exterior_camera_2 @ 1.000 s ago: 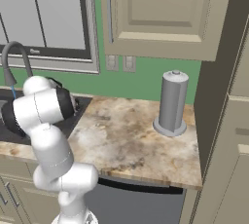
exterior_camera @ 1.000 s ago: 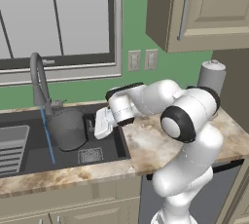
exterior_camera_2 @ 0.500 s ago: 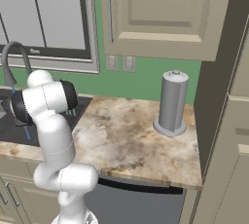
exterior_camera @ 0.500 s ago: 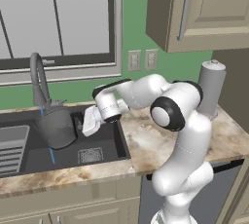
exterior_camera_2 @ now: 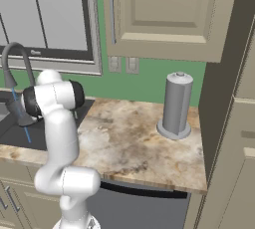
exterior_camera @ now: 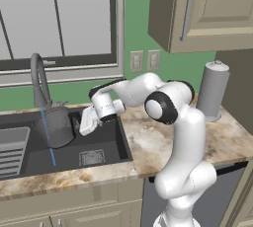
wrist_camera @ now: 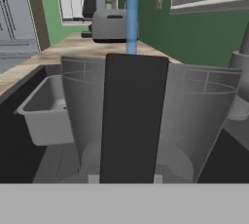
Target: Turn on the sink faucet and place the jug under the water for a few seconds to fill it up.
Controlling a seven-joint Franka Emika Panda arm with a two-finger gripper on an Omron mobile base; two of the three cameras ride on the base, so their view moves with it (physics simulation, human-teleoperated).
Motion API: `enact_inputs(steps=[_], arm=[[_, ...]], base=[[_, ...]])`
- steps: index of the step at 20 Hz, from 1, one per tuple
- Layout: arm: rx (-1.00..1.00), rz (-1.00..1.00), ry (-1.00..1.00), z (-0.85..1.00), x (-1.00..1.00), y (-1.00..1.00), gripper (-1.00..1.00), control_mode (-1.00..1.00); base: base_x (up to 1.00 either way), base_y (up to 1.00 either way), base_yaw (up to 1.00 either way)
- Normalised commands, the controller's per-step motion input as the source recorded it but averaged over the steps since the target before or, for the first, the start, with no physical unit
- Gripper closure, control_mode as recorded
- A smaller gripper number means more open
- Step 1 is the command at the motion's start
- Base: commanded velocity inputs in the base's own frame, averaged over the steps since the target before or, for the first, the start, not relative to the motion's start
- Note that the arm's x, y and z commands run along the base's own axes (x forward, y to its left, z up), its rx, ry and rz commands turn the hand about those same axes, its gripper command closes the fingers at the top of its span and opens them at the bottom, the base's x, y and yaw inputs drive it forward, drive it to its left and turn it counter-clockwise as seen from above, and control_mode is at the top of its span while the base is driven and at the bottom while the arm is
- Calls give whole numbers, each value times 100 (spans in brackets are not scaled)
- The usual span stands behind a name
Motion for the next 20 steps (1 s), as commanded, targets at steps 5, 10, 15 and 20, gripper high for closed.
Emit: enact_inputs(steps=[5, 10, 15, 20], arm=[[0, 0, 0, -16, 35, 21, 100, -100], [-1, 0, 0, -3, 23, 30, 100, -100], [0, 0, 0, 0, 13, 27, 100, -100], [0, 0, 0, -1, 8, 15, 100, -100]], base=[[0, 0, 0], [0, 0, 0], [0, 0, 0], [0, 0, 0]])
